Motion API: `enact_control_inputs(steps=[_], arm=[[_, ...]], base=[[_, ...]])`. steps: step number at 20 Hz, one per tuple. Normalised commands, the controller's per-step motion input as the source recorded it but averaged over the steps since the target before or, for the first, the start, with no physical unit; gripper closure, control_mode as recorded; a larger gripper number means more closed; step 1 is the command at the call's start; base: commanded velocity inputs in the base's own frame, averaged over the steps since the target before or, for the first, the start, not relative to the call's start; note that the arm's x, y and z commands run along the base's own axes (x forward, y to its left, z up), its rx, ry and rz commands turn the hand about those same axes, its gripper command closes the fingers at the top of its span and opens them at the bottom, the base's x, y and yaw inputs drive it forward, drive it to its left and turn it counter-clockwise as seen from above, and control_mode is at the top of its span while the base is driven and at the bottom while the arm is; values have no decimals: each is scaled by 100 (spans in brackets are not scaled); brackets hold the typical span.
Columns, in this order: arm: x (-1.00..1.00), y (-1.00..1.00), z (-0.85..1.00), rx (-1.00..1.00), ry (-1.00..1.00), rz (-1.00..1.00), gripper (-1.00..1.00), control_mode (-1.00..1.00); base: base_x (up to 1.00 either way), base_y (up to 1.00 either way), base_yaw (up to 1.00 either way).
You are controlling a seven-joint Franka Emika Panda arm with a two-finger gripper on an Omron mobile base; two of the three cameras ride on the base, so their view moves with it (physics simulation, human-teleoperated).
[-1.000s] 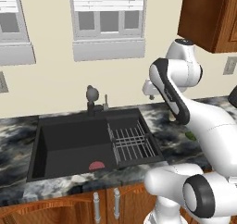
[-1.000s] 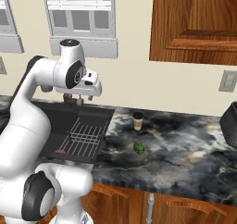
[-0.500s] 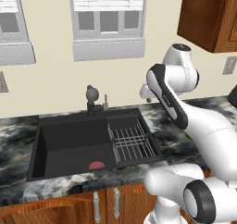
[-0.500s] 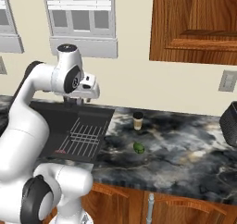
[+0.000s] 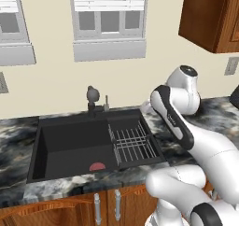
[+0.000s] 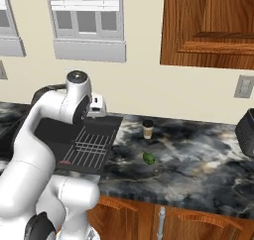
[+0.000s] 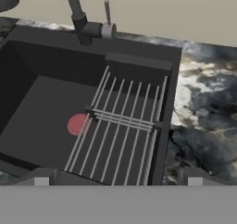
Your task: Turn on the sink faucet. Then move the avocado from the counter to the sink. Turn off the sink. Move the vegetable from the sink to the pot next to the stove. Finally move the pot to the rear left burner.
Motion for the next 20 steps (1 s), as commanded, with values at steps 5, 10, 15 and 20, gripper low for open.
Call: enact_control_inputs(steps=[5, 10, 15, 20], arm=[[8, 0, -5, 2, -9, 21, -100, -100], [3, 0, 0, 0, -17, 30, -100, -100], [0, 2, -6, 0, -10, 23, -100, -100], [25, 13, -12, 1, -9, 9, -100, -100]], base=[[0, 0, 0], [0, 0, 0], [0, 0, 0], [0, 0, 0]])
